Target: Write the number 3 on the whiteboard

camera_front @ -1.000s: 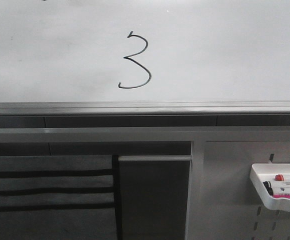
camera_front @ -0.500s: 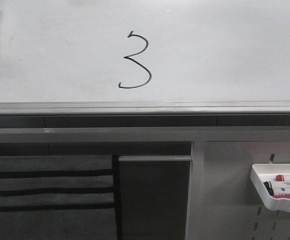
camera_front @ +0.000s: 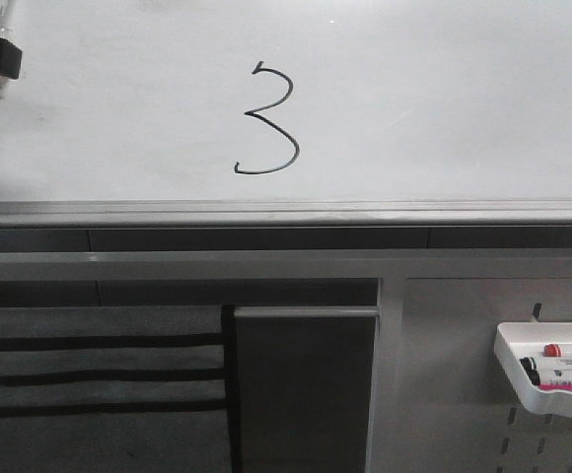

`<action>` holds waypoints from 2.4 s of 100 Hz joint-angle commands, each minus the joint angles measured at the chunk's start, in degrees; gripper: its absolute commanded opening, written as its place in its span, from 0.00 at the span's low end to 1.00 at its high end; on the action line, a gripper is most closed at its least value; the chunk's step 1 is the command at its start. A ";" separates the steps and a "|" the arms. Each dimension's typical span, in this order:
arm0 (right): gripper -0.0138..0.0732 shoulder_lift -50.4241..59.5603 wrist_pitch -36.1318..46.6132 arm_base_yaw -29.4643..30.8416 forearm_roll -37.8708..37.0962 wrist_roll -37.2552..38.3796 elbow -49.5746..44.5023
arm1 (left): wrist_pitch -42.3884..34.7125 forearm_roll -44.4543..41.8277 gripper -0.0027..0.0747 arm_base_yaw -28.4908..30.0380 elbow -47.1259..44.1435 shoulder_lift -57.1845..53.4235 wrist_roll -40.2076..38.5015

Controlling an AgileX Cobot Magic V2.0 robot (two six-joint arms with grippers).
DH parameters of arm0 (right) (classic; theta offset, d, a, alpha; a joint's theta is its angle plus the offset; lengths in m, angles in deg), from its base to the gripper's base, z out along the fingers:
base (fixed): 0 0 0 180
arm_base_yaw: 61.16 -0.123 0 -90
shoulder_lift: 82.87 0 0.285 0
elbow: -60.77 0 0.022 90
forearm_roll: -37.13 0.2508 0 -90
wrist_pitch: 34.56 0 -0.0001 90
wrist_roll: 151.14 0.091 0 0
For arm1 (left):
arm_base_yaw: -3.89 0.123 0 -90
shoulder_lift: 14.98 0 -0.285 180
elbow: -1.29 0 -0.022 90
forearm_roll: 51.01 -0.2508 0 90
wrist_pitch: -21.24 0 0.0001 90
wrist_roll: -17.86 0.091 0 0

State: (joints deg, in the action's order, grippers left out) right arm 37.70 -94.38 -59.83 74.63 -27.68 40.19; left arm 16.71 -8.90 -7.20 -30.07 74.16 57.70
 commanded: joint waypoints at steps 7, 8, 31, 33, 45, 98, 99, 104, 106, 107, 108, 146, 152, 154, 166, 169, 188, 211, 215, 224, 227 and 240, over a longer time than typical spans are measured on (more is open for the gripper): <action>0.58 0.54 2.57 0.38 3.04 0.12 1.33 | -2.24 -2.16 0.14 -0.44 2.07 -1.25 -0.67; 0.58 0.54 2.57 0.38 3.04 0.12 1.33 | -1.98 -2.48 0.16 -0.44 2.07 -1.25 -0.67; 0.58 0.54 2.87 0.38 4.73 1.37 1.45 | -0.69 -3.94 0.58 -0.06 2.07 -1.64 -0.67; 0.58 0.54 2.87 0.38 4.73 1.88 1.45 | -0.21 -4.24 0.59 0.07 2.07 -1.79 -0.67; 0.58 0.54 1.66 0.38 1.88 8.23 2.76 | 6.22 -6.11 0.61 2.04 2.07 -5.59 -0.67; 0.58 7.74 8.68 0.38 -25.00 45.79 0.77 | 42.95 -39.49 0.60 10.83 3.76 -37.29 -26.88; 0.58 8.02 9.09 0.38 -25.00 45.79 0.49 | 42.09 -39.49 0.60 10.83 3.54 -37.83 -26.88; 0.58 9.92 12.66 0.38 -25.00 45.79 -1.64 | 38.11 -38.07 0.60 10.53 1.46 -41.66 -26.88; 0.58 10.76 13.57 0.38 -25.00 45.79 -2.66 | 36.11 -37.89 0.60 10.25 0.32 -43.29 -26.88; 0.58 11.32 14.47 0.38 -25.00 45.79 -3.37 | 35.43 -37.89 0.60 10.16 -0.07 -44.36 -26.88; 0.58 11.60 14.92 0.38 -25.00 45.79 -3.73 | 34.10 -37.89 0.60 10.05 -0.91 -44.89 -26.88; 0.43 23.13 33.90 0.38 -24.89 45.08 -19.39 | 11.86 -31.62 0.51 3.46 -19.77 -58.90 -26.88; 0.29 23.94 34.35 0.38 -24.89 44.52 -20.11 | 11.09 -31.62 0.37 3.46 -20.42 -58.90 -26.88; 0.25 24.04 34.48 0.38 -24.89 44.20 -20.27 | 11.09 -31.62 0.32 3.46 -20.42 -58.90 -26.88; 0.08 24.28 35.04 0.38 -24.89 43.04 -20.46 | 8.82 -30.47 0.05 3.46 -20.42 -58.90 -26.88; 0.08 24.28 35.05 0.38 -24.89 42.95 -20.46 | 8.42 -30.47 0.01 3.46 -20.42 -58.90 -26.88; 0.08 23.91 34.53 0.38 -24.89 42.95 -20.46 | 8.46 -30.26 0.01 3.46 -20.42 -58.90 -26.88; 0.08 23.91 34.53 0.38 -24.89 42.95 -20.46 | 8.46 -30.26 0.01 3.46 -20.42 -58.90 -26.88; 0.08 23.91 34.53 0.38 -24.89 42.95 -20.46 | 8.46 -30.26 0.01 3.46 -20.42 -58.90 -26.88; 0.08 23.91 34.53 0.38 -24.89 42.95 -20.46 | 8.46 -30.26 0.01 3.46 -20.42 -59.04 -26.88; 0.08 23.91 34.53 0.38 -24.89 42.95 -20.46 | 8.46 -30.26 0.01 3.46 -20.62 -59.68 -26.88; 0.08 23.91 34.43 0.38 -24.89 42.95 -20.46 | 8.26 -30.74 0.01 5.30 -24.03 -66.15 -26.67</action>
State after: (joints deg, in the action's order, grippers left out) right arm 62.15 -64.34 -59.74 49.49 15.75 18.24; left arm 29.58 -39.90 -2.97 -53.62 11.10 31.37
